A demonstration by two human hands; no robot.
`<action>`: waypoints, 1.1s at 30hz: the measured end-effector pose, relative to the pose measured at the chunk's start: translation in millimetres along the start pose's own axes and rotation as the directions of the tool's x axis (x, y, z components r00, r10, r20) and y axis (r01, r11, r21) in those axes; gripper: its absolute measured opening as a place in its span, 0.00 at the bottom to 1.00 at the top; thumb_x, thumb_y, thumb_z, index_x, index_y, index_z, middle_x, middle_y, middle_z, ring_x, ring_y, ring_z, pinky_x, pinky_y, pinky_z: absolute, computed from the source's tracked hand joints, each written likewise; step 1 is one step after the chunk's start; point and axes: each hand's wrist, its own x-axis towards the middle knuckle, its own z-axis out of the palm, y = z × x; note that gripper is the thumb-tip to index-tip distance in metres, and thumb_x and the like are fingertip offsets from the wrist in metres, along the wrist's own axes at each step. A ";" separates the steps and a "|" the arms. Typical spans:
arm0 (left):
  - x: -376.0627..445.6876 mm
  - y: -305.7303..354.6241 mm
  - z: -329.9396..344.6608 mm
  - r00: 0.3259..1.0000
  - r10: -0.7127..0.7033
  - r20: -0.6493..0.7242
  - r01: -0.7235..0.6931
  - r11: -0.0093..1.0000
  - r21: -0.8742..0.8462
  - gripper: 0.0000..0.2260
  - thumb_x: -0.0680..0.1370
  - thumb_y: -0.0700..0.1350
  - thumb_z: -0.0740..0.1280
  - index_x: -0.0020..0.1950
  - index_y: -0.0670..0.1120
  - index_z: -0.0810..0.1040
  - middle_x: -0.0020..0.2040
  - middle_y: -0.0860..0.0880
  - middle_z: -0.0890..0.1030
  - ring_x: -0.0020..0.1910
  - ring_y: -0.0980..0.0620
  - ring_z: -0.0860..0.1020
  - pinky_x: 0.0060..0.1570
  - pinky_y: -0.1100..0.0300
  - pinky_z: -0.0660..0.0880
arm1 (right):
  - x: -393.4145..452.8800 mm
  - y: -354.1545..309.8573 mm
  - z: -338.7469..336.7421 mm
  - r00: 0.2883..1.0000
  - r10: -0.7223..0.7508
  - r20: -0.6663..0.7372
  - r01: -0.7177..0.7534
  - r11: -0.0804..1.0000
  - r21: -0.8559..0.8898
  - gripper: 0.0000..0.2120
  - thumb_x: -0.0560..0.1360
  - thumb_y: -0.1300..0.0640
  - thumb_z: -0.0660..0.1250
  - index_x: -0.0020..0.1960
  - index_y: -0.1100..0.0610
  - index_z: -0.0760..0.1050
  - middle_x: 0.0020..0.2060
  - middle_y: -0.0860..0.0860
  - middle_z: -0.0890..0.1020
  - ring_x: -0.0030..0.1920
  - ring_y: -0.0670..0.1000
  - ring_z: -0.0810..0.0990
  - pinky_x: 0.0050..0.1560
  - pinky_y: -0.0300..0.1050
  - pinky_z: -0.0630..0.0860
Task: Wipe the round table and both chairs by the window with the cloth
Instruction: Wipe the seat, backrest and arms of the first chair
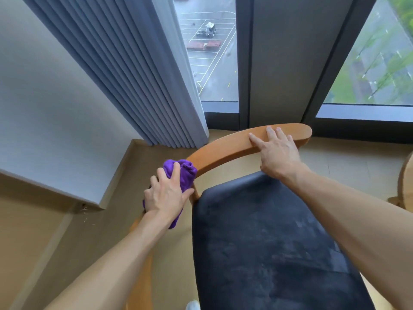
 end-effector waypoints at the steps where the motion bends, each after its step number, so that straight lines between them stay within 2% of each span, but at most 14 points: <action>1: 8.2 12.1 -2.0 0.999 0.027 -0.024 -0.027 1.000 -0.007 0.38 0.76 0.69 0.62 0.79 0.53 0.52 0.65 0.42 0.67 0.60 0.43 0.73 0.52 0.47 0.78 | -0.1 1.1 -0.5 1.000 -0.014 0.008 0.014 1.000 -0.010 0.38 0.77 0.56 0.65 0.80 0.44 0.47 0.78 0.60 0.54 0.78 0.65 0.52 0.75 0.65 0.55; 6: 59.8 89.4 -8.3 0.946 0.297 -0.131 -0.295 0.955 0.031 0.36 0.75 0.67 0.65 0.79 0.57 0.55 0.72 0.43 0.65 0.68 0.42 0.67 0.58 0.43 0.74 | 1.2 6.1 1.0 0.995 -0.076 0.059 0.082 0.992 -0.097 0.40 0.78 0.57 0.62 0.80 0.46 0.42 0.78 0.64 0.51 0.77 0.68 0.50 0.74 0.66 0.56; 10: 67.3 96.1 -12.8 0.928 0.353 -0.114 -0.356 0.935 -0.001 0.38 0.73 0.66 0.69 0.78 0.58 0.58 0.73 0.44 0.66 0.70 0.42 0.66 0.58 0.42 0.74 | 1.5 10.0 3.8 0.991 -0.111 0.069 0.118 0.987 -0.112 0.42 0.77 0.57 0.65 0.80 0.47 0.41 0.78 0.65 0.50 0.77 0.69 0.50 0.73 0.66 0.56; 12: 55.4 68.4 -15.2 0.950 0.305 -0.065 -0.308 0.950 -0.045 0.38 0.73 0.65 0.70 0.78 0.58 0.57 0.73 0.45 0.66 0.69 0.43 0.66 0.58 0.43 0.76 | 2.0 10.7 4.2 0.991 -0.116 0.068 0.123 0.986 -0.109 0.43 0.76 0.57 0.66 0.80 0.47 0.41 0.78 0.65 0.49 0.77 0.69 0.50 0.74 0.67 0.56; 15: 16.0 13.3 -12.5 0.996 0.085 0.012 -0.083 0.987 -0.134 0.38 0.74 0.65 0.69 0.78 0.57 0.56 0.66 0.44 0.69 0.62 0.43 0.72 0.53 0.45 0.77 | 3.2 7.6 2.4 0.990 -0.102 0.096 0.112 0.988 -0.109 0.42 0.77 0.59 0.64 0.80 0.47 0.40 0.78 0.65 0.48 0.77 0.70 0.49 0.74 0.68 0.55; 17: -15.5 -14.1 -13.0 0.995 -0.049 0.082 0.057 0.993 -0.101 0.37 0.74 0.66 0.68 0.78 0.56 0.56 0.63 0.44 0.71 0.60 0.43 0.74 0.52 0.47 0.77 | 3.1 5.1 1.0 0.989 -0.079 0.122 0.094 0.988 -0.123 0.42 0.78 0.60 0.63 0.80 0.47 0.39 0.78 0.65 0.47 0.77 0.70 0.48 0.74 0.68 0.55; 19: -40.0 -28.4 -18.8 0.982 -0.128 0.140 0.131 0.991 -0.010 0.35 0.74 0.67 0.67 0.75 0.56 0.59 0.61 0.44 0.72 0.59 0.43 0.74 0.51 0.48 0.74 | 2.5 2.7 -2.2 0.987 -0.060 0.150 0.081 0.987 -0.136 0.42 0.78 0.60 0.63 0.80 0.46 0.38 0.78 0.65 0.47 0.77 0.69 0.47 0.74 0.68 0.54; 22: -75.0 -39.0 -31.5 0.961 -0.196 0.193 0.194 0.981 0.027 0.30 0.74 0.65 0.68 0.70 0.54 0.64 0.60 0.45 0.70 0.60 0.42 0.72 0.49 0.50 0.72 | 1.6 -1.0 -10.4 0.980 -0.041 0.195 0.069 0.988 -0.138 0.41 0.78 0.59 0.62 0.80 0.46 0.38 0.78 0.65 0.46 0.78 0.68 0.48 0.74 0.67 0.55; 26: -136.2 -58.3 -41.8 0.958 -0.237 0.160 0.249 0.967 -0.060 0.32 0.74 0.64 0.68 0.74 0.56 0.61 0.62 0.46 0.67 0.60 0.42 0.70 0.48 0.49 0.73 | 1.0 -5.2 -19.2 0.973 0.005 0.233 0.026 0.991 -0.130 0.41 0.77 0.58 0.62 0.80 0.45 0.40 0.78 0.63 0.48 0.78 0.66 0.50 0.75 0.65 0.56; 30: -198.7 -67.6 -40.8 0.979 -0.198 0.047 0.203 0.961 -0.187 0.35 0.73 0.63 0.69 0.77 0.58 0.61 0.67 0.47 0.64 0.63 0.43 0.68 0.45 0.48 0.76 | -2.5 -19.6 -29.8 0.964 0.058 0.259 -0.032 0.994 -0.106 0.38 0.74 0.58 0.62 0.78 0.44 0.48 0.74 0.62 0.59 0.73 0.64 0.59 0.71 0.64 0.62; 33: -229.7 -71.3 -35.0 0.983 -0.185 -0.009 0.174 0.937 -0.304 0.34 0.73 0.62 0.69 0.77 0.58 0.63 0.73 0.46 0.61 0.69 0.42 0.65 0.51 0.45 0.78 | -17.2 -50.8 -30.6 0.968 -0.053 0.244 0.072 0.995 -0.071 0.36 0.73 0.59 0.60 0.78 0.42 0.53 0.66 0.59 0.66 0.70 0.61 0.63 0.68 0.61 0.66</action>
